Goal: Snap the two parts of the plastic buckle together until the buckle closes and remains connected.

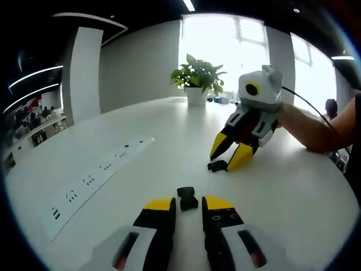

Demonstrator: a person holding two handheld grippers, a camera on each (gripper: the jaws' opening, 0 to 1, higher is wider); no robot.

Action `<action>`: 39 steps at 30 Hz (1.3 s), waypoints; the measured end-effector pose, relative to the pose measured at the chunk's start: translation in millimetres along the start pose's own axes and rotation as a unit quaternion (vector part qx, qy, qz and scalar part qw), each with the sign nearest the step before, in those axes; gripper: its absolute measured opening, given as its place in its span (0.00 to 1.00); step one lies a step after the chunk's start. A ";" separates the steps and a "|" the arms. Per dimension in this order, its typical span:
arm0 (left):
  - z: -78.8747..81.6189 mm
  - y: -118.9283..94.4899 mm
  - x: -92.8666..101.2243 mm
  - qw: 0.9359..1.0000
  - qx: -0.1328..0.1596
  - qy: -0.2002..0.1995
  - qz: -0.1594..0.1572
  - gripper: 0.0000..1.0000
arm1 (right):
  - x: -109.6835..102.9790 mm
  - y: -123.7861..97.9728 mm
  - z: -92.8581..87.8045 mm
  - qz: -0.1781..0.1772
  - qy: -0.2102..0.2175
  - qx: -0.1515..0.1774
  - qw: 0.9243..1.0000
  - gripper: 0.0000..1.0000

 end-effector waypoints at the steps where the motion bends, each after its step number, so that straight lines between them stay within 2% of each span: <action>1: -0.2 0.1 0.2 1.000 0.000 0.000 0.000 0.18 | -0.1 0.2 0.0 0.000 0.001 0.000 1.000 0.18; 11: -1.0 4.1 -10.0 1.000 0.000 0.007 0.009 0.15 | -2.6 0.7 -0.4 -0.004 -0.009 -0.002 1.000 0.13; 19: -3.0 5.3 -15.0 1.000 0.003 0.001 0.013 0.12 | -2.4 0.9 -0.4 -0.005 -0.013 -0.003 1.000 0.13; 31: -1.5 4.8 -7.3 1.000 0.003 0.026 0.007 0.13 | -2.2 1.8 -1.2 0.000 -0.016 0.000 1.000 0.13; 39: -1.6 4.6 -3.2 1.000 0.002 0.022 0.007 0.12 | -2.0 2.0 -1.6 0.000 -0.016 0.001 1.000 0.13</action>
Point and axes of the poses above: the point that each gripper's makers call its tool centre point, and the gripper's own axes: y roughly forward along the fingers, x roughly to its right, z roughly out of its top, the point moved 10 cm from there along -y, roughly backward along the fingers, and after that the axes turned 7 degrees about z, right-handed, at the moved point
